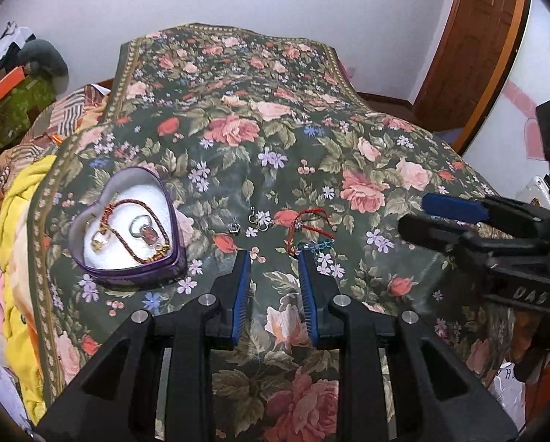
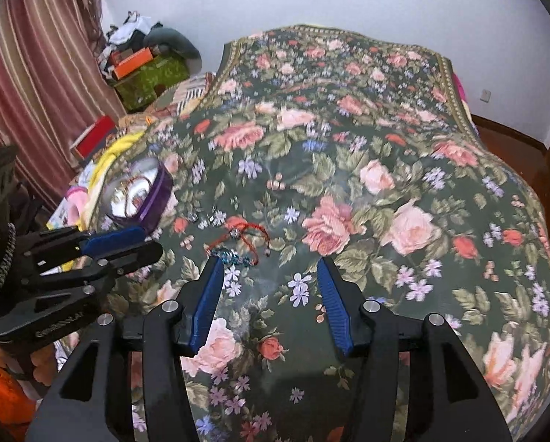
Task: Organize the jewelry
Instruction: 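Move both grippers back toward the remaining jewelry on the bedspread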
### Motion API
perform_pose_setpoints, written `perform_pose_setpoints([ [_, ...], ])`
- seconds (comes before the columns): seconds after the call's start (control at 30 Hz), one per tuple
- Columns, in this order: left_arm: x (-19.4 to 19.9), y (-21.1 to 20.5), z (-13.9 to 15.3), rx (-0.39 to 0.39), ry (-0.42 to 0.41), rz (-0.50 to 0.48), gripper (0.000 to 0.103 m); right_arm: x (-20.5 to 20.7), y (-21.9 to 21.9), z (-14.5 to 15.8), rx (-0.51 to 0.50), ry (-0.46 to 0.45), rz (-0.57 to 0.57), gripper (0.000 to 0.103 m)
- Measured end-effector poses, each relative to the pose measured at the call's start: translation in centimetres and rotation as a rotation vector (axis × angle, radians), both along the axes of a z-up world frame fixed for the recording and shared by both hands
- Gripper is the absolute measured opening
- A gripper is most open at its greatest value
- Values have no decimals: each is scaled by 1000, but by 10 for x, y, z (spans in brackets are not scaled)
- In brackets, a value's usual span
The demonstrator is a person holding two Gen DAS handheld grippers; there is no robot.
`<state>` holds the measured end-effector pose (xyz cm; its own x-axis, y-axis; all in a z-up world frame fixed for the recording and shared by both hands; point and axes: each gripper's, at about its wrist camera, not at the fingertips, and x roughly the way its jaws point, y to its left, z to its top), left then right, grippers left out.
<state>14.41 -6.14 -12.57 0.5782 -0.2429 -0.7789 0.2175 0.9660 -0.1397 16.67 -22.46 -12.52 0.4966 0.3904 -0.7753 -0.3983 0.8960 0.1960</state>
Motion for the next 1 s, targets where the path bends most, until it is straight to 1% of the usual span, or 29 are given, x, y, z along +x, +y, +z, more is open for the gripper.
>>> perform_pose_setpoints([
  [0.23,12,-3,-11,-6,23,-18,25,13,13,-20,-31,51,31,49],
  [0.27,14,-3,-13,-11,27,-18,25,15,16,-22,-38,56,36,47],
  [0.3,15,-2,-14,-14,29,-18,25,17,18,-24,-43,61,40,46],
  [0.37,17,-1,-17,-20,34,-18,25,20,22,-30,-53,80,55,36],
  [0.5,19,2,-21,-27,44,-16,26,24,29,-39,-72,104,81,31],
  [0.57,19,4,-24,-33,50,-13,25,24,33,-41,-80,102,91,26],
  [0.6,19,4,-24,-35,53,-12,25,24,34,-41,-80,102,99,22],
  [0.67,19,5,-27,-36,60,-11,25,25,36,-42,-81,104,113,11],
  [0.83,16,6,-29,-43,68,-7,25,25,41,-42,-82,92,130,6],
  [1.0,10,8,-27,-40,67,-3,25,23,34,-31,-33,65,100,5],
])
